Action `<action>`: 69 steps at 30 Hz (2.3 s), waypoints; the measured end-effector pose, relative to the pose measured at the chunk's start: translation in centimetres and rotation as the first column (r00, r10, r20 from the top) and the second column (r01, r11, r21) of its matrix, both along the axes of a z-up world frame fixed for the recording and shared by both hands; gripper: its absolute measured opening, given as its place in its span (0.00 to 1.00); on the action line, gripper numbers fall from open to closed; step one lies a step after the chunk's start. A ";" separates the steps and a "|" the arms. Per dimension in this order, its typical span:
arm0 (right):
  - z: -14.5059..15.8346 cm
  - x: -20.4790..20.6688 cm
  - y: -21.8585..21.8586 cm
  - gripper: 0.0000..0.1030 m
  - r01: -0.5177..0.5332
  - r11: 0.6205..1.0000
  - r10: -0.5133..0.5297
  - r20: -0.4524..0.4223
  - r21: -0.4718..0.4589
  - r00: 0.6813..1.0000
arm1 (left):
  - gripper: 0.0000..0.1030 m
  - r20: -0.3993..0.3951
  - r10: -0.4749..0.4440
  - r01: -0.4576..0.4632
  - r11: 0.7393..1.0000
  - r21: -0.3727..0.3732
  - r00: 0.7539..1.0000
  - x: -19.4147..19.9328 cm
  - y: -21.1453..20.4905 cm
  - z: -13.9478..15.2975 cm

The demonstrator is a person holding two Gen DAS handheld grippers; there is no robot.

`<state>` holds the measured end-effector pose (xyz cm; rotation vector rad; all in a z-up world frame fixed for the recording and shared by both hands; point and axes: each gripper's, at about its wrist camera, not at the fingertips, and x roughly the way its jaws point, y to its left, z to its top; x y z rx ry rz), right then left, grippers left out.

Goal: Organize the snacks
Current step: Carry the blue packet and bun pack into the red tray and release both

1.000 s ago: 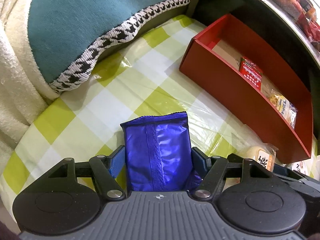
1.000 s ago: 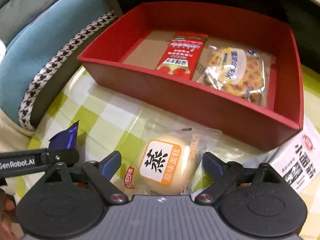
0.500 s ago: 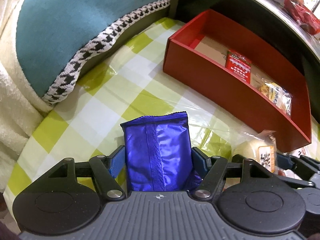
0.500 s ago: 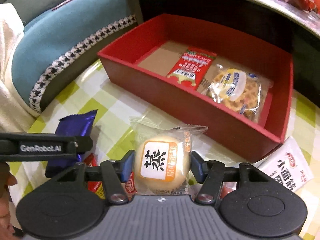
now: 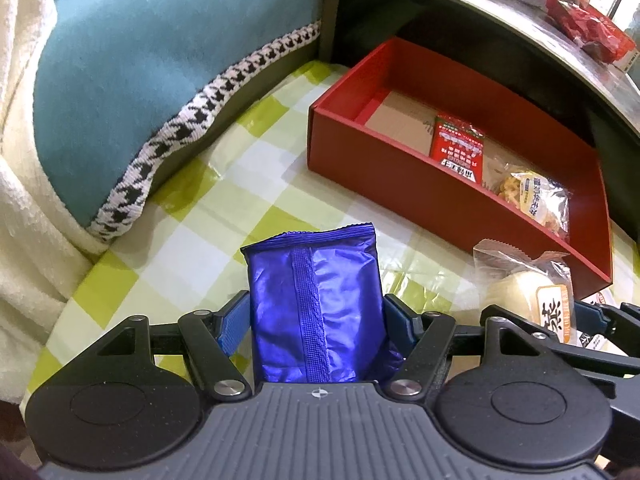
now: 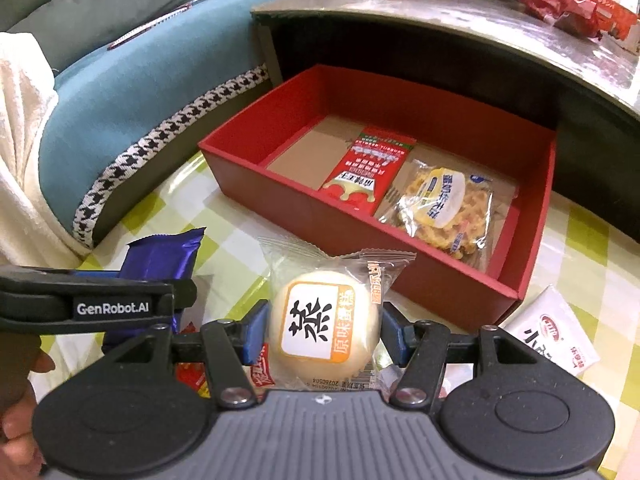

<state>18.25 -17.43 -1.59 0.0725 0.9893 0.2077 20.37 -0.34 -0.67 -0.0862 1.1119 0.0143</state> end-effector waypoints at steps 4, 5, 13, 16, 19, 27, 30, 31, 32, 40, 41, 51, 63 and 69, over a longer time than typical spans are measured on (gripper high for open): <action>0.5 -0.2 -0.1 0.59 0.003 1.000 -0.003 0.014 0.001 1.000 | 0.73 0.014 -0.008 0.008 1.000 0.007 1.000 0.0 -0.3 0.3; 0.6 -0.2 -0.1 0.59 0.003 1.000 -0.003 0.018 0.001 1.000 | 0.73 0.017 -0.010 0.010 1.000 0.008 1.000 0.0 -0.4 0.3; 1.4 -0.3 -0.4 0.59 0.005 1.000 -0.005 0.044 0.006 0.999 | 0.73 0.045 -0.020 0.020 1.000 0.012 0.999 -0.1 -0.8 0.8; 1.7 -0.3 -0.6 0.59 0.008 1.000 -0.008 0.051 0.009 0.999 | 0.73 0.056 -0.023 0.022 1.000 0.015 0.998 -0.2 -0.9 1.0; 2.0 -0.4 -0.7 0.59 0.011 1.000 -0.012 0.060 0.015 0.998 | 0.73 0.062 -0.026 0.025 1.000 0.013 0.998 -0.2 -1.0 1.1; 2.6 -0.5 -1.3 0.59 0.034 0.999 -0.035 0.083 0.022 0.996 | 0.73 0.083 -0.032 0.032 0.999 0.007 0.996 -0.1 -1.5 1.7; 2.8 -0.5 -1.6 0.59 0.043 0.999 -0.045 0.089 0.024 0.995 | 0.73 0.093 -0.036 0.035 0.999 0.011 0.995 0.0 -1.9 2.0; 2.9 -0.4 -1.8 0.59 0.046 0.999 -0.049 0.091 0.025 0.995 | 0.73 0.096 -0.036 0.035 0.999 0.011 0.995 0.0 -2.0 2.1; 3.0 -0.4 -1.9 0.59 0.050 0.998 -0.052 0.094 0.025 0.994 | 0.73 0.098 -0.037 0.036 0.999 0.011 0.994 0.1 -2.1 2.2; 3.9 0.0 -3.0 0.59 0.089 0.996 -0.092 0.120 0.033 0.989 | 0.73 0.126 -0.044 0.043 0.999 0.015 0.991 0.8 -3.2 3.0; 4.0 0.1 -3.2 0.59 0.095 0.995 -0.099 0.125 0.035 0.987 | 0.73 0.133 -0.046 0.044 0.999 0.015 0.990 1.0 -3.4 3.2; 5.0 1.1 -5.2 0.59 0.158 0.986 -0.164 0.156 0.049 0.974 | 0.73 0.176 -0.063 0.063 0.998 0.008 0.982 2.9 -5.6 4.4; 4.6 4.4 -6.9 0.59 0.232 0.970 -0.242 0.166 0.080 0.956 | 0.73 0.205 -0.073 0.072 0.997 0.012 0.976 6.6 -7.3 4.4; 3.9 5.6 -7.8 0.59 0.247 0.965 -0.257 0.146 0.083 0.955 | 0.74 0.193 -0.083 0.086 0.996 -0.008 0.978 8.1 -7.8 3.4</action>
